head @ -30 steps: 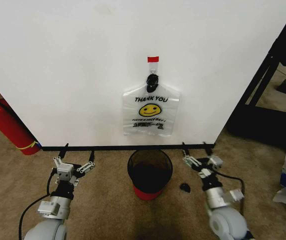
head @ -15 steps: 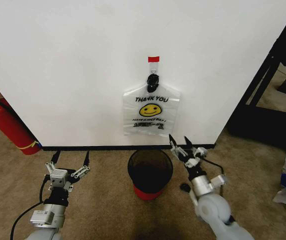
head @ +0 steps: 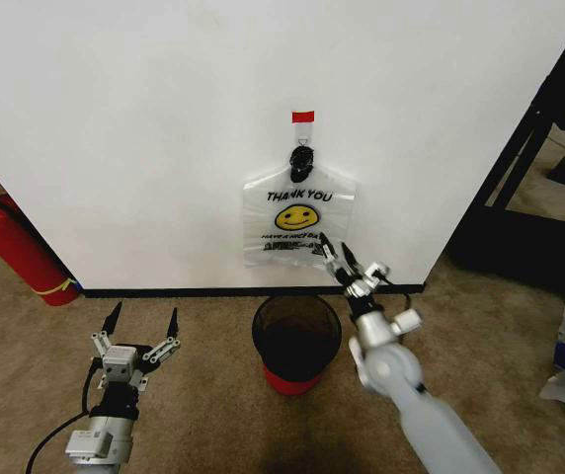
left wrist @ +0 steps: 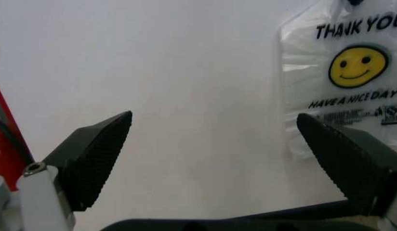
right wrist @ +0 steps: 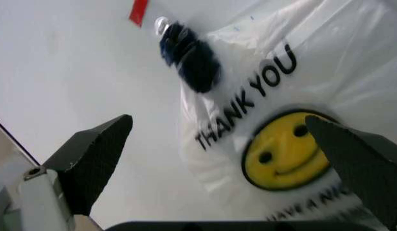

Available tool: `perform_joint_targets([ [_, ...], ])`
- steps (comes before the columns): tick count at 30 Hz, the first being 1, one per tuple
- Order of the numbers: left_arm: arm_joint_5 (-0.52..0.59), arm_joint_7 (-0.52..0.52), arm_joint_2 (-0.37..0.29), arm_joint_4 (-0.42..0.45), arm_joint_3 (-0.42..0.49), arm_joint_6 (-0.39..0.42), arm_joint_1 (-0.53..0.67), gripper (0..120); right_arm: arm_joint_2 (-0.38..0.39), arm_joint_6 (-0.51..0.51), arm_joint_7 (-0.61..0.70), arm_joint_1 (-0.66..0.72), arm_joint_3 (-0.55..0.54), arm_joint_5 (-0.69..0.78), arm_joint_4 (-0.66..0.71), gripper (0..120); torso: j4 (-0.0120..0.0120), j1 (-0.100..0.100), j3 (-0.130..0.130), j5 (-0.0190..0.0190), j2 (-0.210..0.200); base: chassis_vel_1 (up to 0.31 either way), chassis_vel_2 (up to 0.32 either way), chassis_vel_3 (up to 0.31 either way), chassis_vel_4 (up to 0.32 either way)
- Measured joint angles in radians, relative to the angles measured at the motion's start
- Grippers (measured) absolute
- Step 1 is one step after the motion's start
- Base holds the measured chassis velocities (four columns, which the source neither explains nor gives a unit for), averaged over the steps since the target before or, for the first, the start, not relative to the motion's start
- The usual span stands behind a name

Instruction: Pick up the garbage bag from the wall and place it over the trash bin.

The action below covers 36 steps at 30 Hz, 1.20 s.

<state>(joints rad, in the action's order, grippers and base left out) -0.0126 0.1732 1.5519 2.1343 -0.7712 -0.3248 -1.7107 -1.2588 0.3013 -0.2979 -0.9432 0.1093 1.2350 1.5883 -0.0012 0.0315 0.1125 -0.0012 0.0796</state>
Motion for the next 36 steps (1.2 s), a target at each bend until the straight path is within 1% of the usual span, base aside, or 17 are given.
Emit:
perform_joint_targets([
  [1, 0.0, 0.0, 0.0, 0.0, 0.0, 0.0, 0.0, 100, 0.0, 0.0, 0.0, 0.0, 0.0, 0.0, 0.0, 100, 0.0, 0.0, 0.0, 0.0, 0.0, 0.0, 0.0, 0.0, 0.0],
  [2, 0.003, 0.001, 0.007, 0.006, -0.001, 0.002, -0.006, 100, -0.01, 0.002, -0.035, 0.035, -0.008, 0.041, -0.044, 100, -0.0005, 0.0, 0.0, -0.0001, 0.0, 0.0, 0.0, 0.0, 0.0],
  [3, 0.013, 0.003, 0.014, 0.017, -0.001, 0.009, -0.012, 100, -0.021, 0.001, -0.07, 0.076, -0.013, 0.088, -0.083, 100, -0.0003, 0.0, 0.0, 0.0007, 0.0, 0.0, 0.0, 0.0, 0.0],
  [4, 0.036, 0.004, 0.021, 0.035, 0.004, 0.027, -0.02, 100, -0.035, -0.005, -0.106, 0.128, -0.017, 0.144, -0.121, 100, -0.0002, 0.0, 0.0, 0.0002, 0.0, 0.0, 0.0, 0.0, 0.0],
  [5, 0.063, 0.004, 0.036, 0.057, 0.011, 0.058, -0.026, 100, -0.071, -0.037, -0.175, 0.231, -0.022, 0.223, -0.21, 100, -0.0003, 0.0, 0.0, 0.0003, 0.0, 0.0, 0.0, 0.0, 0.0],
  [6, 0.062, 0.005, 0.039, 0.057, 0.011, 0.059, -0.025, 100, -0.079, -0.046, -0.192, 0.249, -0.022, 0.231, -0.229, 100, -0.0004, 0.0, 0.0, -0.0003, 0.0, 0.0, 0.0, 0.0, 0.0],
  [7, 0.06, 0.005, 0.042, 0.055, 0.012, 0.06, -0.024, 100, -0.091, -0.06, -0.214, 0.272, -0.022, 0.24, -0.254, 100, -0.0003, 0.0, 0.0, 0.0002, 0.0, 0.0, 0.0, 0.0, 0.0],
  [8, 0.058, 0.005, 0.045, 0.049, 0.012, 0.06, -0.022, 100, -0.101, -0.073, -0.232, 0.29, -0.023, 0.243, -0.274, 100, -0.0002, 0.0, 0.0, 0.0006, 0.0, 0.0, 0.0, 0.0, 0.0],
  [10, 0.055, 0.005, 0.05, 0.04, 0.013, 0.058, -0.02, 100, -0.111, -0.085, -0.258, 0.308, -0.024, 0.243, -0.296, 100, -0.0003, 0.0, 0.0, -0.0002, 0.0, 0.0, 0.0, 0.0, 0.0],
  [14, 0.051, 0.005, 0.055, 0.027, 0.016, 0.056, -0.014, 100, -0.125, -0.097, -0.291, 0.326, -0.031, 0.238, -0.327, 100, -0.0003, 0.0, 0.0, 0.0001, 0.0, 0.0, 0.0, 0.0, 0.0],
  [17, 0.047, 0.015, 0.057, 0.02, 0.02, 0.054, -0.011, 100, -0.151, -0.107, -0.318, 0.348, -0.031, 0.223, -0.37, 100, -0.0004, 0.0, 0.0, 0.0001, 0.0, 0.0, 0.0, 0.0, 0.0],
  [22, 0.044, 0.027, 0.057, 0.017, 0.022, 0.051, -0.011, 100, -0.184, -0.11, -0.334, 0.373, -0.023, 0.195, -0.428, 100, -0.0001, 0.0, 0.0, 0.0001, 0.0, 0.0, 0.0, 0.0, 0.0],
  [29, 0.047, 0.029, 0.05, 0.008, 0.021, 0.05, -0.003, 100, -0.199, -0.11, -0.355, 0.389, -0.016, 0.166, -0.483, 100, -0.0004, 0.0, 0.0, 0.0001, 0.0, 0.0, 0.0, 0.0, 0.0],
  [36, 0.054, 0.029, 0.04, 0.011, 0.014, 0.037, -0.007, 100, -0.236, -0.108, -0.363, 0.422, -0.002, 0.124, -0.554, 99, -0.0003, 0.0, 0.0, 0.0002, 0.0, 0.0, 0.0, 0.0, 0.0],
])
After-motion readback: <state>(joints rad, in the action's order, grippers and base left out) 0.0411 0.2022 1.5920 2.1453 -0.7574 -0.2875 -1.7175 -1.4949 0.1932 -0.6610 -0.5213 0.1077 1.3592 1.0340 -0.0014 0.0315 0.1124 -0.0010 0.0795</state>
